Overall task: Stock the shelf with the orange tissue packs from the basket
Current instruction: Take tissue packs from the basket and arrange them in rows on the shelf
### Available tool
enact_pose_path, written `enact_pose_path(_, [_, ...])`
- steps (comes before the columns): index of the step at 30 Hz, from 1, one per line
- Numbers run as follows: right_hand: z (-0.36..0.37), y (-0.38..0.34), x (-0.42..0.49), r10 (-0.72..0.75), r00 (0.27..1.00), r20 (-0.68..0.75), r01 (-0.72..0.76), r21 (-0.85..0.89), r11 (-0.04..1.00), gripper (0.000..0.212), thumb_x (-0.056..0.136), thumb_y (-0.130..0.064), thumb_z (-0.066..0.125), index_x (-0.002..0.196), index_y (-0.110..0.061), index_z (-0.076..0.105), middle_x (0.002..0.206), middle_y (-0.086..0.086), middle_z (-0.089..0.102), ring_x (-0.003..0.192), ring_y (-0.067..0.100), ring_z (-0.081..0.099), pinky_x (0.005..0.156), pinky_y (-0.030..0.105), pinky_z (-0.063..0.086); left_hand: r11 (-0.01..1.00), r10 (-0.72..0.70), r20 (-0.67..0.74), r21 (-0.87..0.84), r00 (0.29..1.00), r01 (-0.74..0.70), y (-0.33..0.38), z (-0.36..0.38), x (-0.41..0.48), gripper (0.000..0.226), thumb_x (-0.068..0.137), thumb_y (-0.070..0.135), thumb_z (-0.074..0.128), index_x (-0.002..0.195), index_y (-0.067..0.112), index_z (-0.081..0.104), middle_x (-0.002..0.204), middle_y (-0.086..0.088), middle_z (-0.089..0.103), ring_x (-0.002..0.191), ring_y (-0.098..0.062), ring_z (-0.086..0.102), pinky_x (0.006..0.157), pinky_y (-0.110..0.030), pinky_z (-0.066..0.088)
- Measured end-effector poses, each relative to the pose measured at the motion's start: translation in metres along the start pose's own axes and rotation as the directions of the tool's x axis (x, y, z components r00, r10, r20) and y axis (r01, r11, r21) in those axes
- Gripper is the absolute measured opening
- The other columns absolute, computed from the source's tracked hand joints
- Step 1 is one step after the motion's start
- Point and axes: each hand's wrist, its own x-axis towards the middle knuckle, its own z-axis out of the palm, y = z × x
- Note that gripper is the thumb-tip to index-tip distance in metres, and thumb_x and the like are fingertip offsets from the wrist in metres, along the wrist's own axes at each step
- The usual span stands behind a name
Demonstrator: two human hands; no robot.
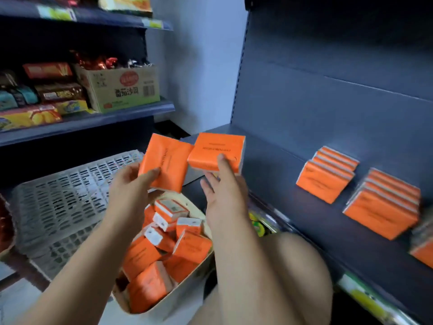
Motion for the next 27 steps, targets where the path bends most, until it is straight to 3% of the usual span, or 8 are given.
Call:
enact_pose_path(5, [-0.059, -0.084, -0.031, -0.259, 0.966, -0.017, 0.257, -0.071, 0.964, 0.032, 0.098, -0.019, 0.069, 0.13, -0.02, 0.064, 0.116, 0.003, 0.077, 0.107, 0.021, 0.074, 0.099, 0.04, 0.055, 0.999, 0.047, 0.291, 0.011, 0.956, -0.053, 0.014, 0.072, -0.037, 0.031, 0.077, 0.003, 0.069, 0.103, 0.02, 0.071, 0.096, -0.006, 0.075, 0.095, -0.028, 0.073, 0.091, -0.054, 0.06])
enact_pose_path(8, [-0.116, -0.135, -0.052, -0.422, 0.906, -0.044, 0.406, -0.2, 0.892, 0.031, 0.098, -0.01, 0.068, 0.128, -0.02, 0.066, 0.123, 0.005, 0.074, 0.115, 0.022, 0.071, 0.094, 0.037, 0.058, 0.994, 0.074, 0.427, 0.046, 0.901, -0.103, 0.014, 0.116, -0.063, 0.043, 0.065, 0.01, 0.067, 0.107, 0.02, 0.072, 0.096, -0.002, 0.077, 0.096, -0.025, 0.073, 0.089, -0.045, 0.059])
enact_pose_path(11, [-0.173, -0.181, -0.077, -0.557, 0.829, -0.058, 0.495, -0.389, 0.777, 0.019, 0.097, -0.005, 0.066, 0.109, -0.019, 0.068, 0.103, 0.0, 0.077, 0.103, 0.019, 0.073, 0.088, 0.035, 0.06, 0.98, 0.117, 0.555, 0.069, 0.823, -0.186, 0.011, 0.161, -0.086, 0.043, 0.069, 0.005, 0.069, 0.108, 0.022, 0.074, 0.097, 0.003, 0.079, 0.094, -0.017, 0.073, 0.085, -0.036, 0.058])
enact_pose_path(14, [-0.229, -0.217, -0.1, -0.665, 0.742, -0.085, 0.505, -0.581, 0.638, 0.013, 0.095, -0.008, 0.069, 0.102, -0.018, 0.068, 0.096, 0.001, 0.076, 0.096, 0.018, 0.074, 0.086, 0.039, 0.061, 0.965, 0.145, 0.689, 0.061, 0.71, -0.255, 0.005, 0.206, -0.112, 0.047, 0.073, -0.004, 0.069, 0.115, 0.015, 0.072, 0.101, 0.0, 0.078, 0.09, -0.009, 0.07, 0.082, -0.031, 0.056])
enact_pose_path(17, [-0.277, -0.241, -0.122, -0.716, 0.675, -0.178, 0.497, -0.607, 0.62, 0.018, 0.093, -0.01, 0.071, 0.109, -0.012, 0.065, 0.1, 0.011, 0.075, 0.093, 0.016, 0.073, 0.086, 0.042, 0.06, 0.961, 0.14, 0.764, 0.048, 0.63, -0.271, -0.008, 0.243, -0.137, 0.045, 0.075, -0.008, 0.072, 0.115, 0.014, 0.07, 0.105, 0.0, 0.076, 0.093, -0.009, 0.07, 0.086, -0.03, 0.056])
enact_pose_path(20, [-0.31, -0.26, -0.139, -0.77, 0.582, -0.263, 0.484, -0.649, 0.588, 0.015, 0.093, -0.008, 0.071, 0.107, -0.011, 0.068, 0.085, 0.002, 0.072, 0.081, 0.016, 0.069, 0.075, 0.041, 0.054, 0.961, 0.139, 0.81, 0.029, 0.569, -0.275, -0.023, 0.275, -0.157, 0.043, 0.071, 0.005, 0.073, 0.112, 0.016, 0.07, 0.112, -0.006, 0.075, 0.099, -0.012, 0.07, 0.093, -0.036, 0.056])
enact_pose_path(24, [-0.342, -0.287, -0.162, -0.815, 0.501, -0.29, 0.453, -0.715, 0.532, 0.015, 0.088, -0.012, 0.075, 0.092, -0.026, 0.075, 0.088, 0.006, 0.075, 0.083, 0.026, 0.07, 0.084, 0.06, 0.057, 0.967, 0.115, 0.844, 0.026, 0.524, -0.254, -0.045, 0.3, -0.174, 0.047, 0.075, -0.004, 0.075, 0.121, 0.004, 0.066, 0.118, -0.012, 0.073, 0.103, -0.012, 0.068, 0.097, -0.039, 0.055])
enact_pose_path(27, [-0.364, -0.306, -0.18, -0.812, 0.47, -0.344, 0.435, -0.71, 0.553, 0.021, 0.093, -0.012, 0.074, 0.114, -0.014, 0.071, 0.097, 0.005, 0.079, 0.092, 0.023, 0.077, 0.088, 0.051, 0.061, 0.976, 0.084, 0.846, 0.036, 0.527, -0.213, -0.061, 0.312, -0.18, 0.04, 0.086, -0.016, 0.068, 0.118, 0.009, 0.068, 0.11, -0.001, 0.075, 0.101, -0.011, 0.07, 0.095, -0.036, 0.056])
